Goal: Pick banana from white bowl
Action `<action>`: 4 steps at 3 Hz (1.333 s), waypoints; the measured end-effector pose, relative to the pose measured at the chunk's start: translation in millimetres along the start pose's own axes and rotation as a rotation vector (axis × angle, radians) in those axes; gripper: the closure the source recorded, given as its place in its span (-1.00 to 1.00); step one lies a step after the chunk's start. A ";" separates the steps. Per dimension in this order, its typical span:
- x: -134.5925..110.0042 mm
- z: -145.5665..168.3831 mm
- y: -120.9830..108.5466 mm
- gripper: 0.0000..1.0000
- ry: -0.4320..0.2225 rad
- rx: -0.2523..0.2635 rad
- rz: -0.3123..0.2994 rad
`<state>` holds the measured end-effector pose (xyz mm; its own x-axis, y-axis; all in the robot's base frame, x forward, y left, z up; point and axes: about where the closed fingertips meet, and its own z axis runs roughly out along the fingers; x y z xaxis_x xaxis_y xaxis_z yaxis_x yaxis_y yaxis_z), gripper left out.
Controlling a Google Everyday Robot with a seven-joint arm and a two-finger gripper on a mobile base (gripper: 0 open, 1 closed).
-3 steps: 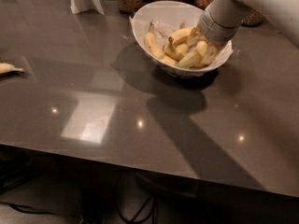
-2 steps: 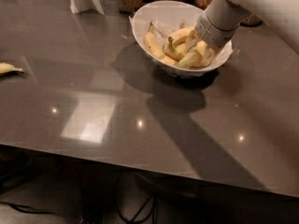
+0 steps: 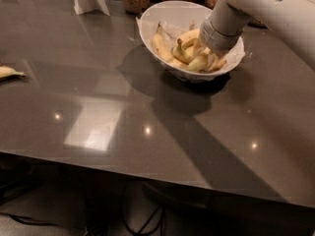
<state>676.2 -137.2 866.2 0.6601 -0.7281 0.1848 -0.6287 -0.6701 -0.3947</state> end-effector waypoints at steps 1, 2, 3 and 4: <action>-7.6 0.7 -7.0 0.81 -0.001 -0.003 -0.013; -10.9 -5.2 -12.7 1.00 0.014 -0.005 -0.018; -8.6 -26.9 -18.3 1.00 0.054 0.004 -0.011; -4.6 -52.0 -17.8 1.00 0.088 0.012 0.010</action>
Offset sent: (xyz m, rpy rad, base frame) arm -0.0026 0.0218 0.0211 -0.0351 -0.0284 0.0057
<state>662.9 -129.5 919.3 0.6146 -0.7450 0.2593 -0.6297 -0.6613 -0.4076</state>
